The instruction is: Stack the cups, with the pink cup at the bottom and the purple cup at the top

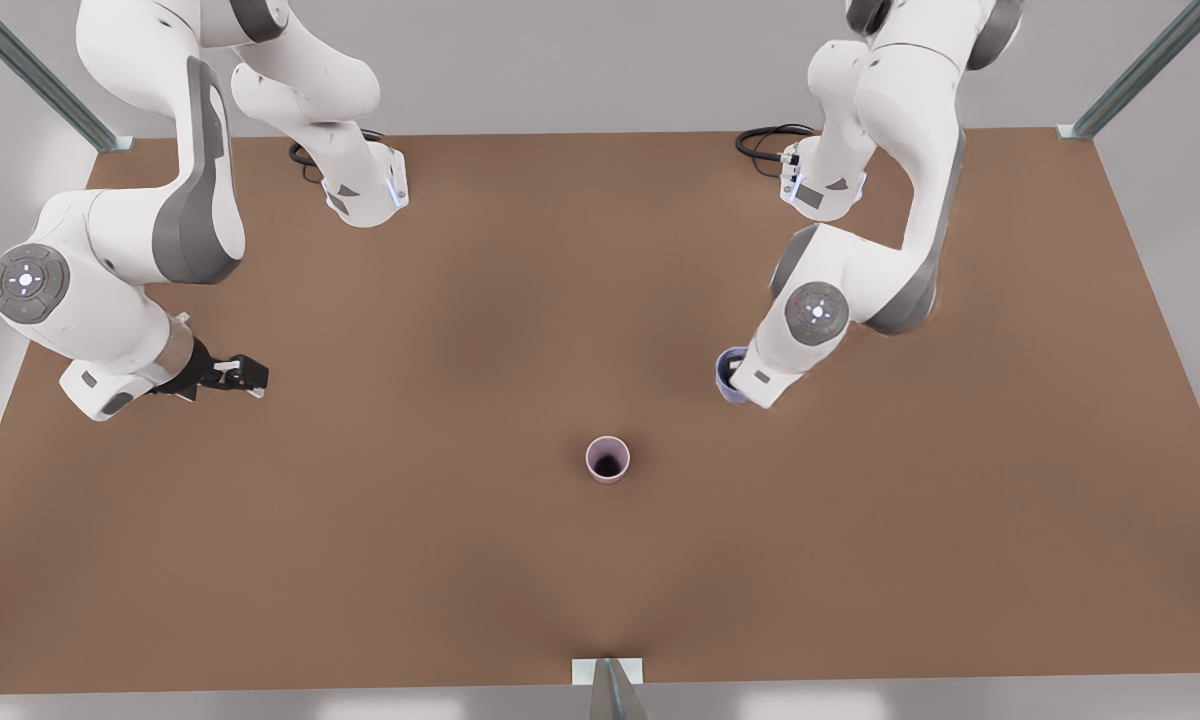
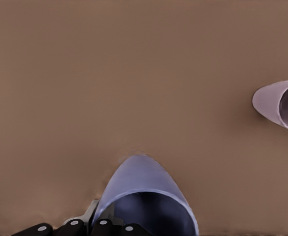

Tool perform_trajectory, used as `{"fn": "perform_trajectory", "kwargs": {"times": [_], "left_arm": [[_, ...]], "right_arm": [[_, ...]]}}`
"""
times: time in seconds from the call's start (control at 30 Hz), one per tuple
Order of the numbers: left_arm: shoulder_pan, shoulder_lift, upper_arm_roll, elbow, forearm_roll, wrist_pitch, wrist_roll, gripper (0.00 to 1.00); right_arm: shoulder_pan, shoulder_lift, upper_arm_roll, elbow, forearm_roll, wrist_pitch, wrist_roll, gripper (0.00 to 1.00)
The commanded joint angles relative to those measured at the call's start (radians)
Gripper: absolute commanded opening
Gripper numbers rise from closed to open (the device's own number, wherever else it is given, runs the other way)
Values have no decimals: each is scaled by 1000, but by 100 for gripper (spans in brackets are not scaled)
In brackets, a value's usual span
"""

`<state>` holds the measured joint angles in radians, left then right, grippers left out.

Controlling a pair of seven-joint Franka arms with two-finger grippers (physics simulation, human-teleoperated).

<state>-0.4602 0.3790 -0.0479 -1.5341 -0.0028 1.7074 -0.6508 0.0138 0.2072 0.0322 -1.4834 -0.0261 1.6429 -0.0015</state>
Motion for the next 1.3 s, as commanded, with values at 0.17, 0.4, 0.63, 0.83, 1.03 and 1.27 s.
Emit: {"fn": "perform_trajectory", "kwargs": {"times": [0.17,0.4,0.63,0.83,1.03,1.27], "left_arm": [[-117,172,-7,241,-88,0,-116,21],[-112,327,-7,442,-175,58,-127,21],[-86,359,6,442,-253,193,-129,21],[-89,389,6,440,-273,244,-129,21],[-98,414,6,439,-272,258,-127,21],[-92,425,6,433,-270,276,-121,21]], "right_arm": [[0,0,0,0,0,0,0,100],[-2,0,0,0,2,0,0,100],[0,1,0,0,2,0,0,100],[0,1,0,0,2,0,0,100],[-3,0,0,0,2,0,0,100],[-2,0,0,0,2,-3,0,100]]}}
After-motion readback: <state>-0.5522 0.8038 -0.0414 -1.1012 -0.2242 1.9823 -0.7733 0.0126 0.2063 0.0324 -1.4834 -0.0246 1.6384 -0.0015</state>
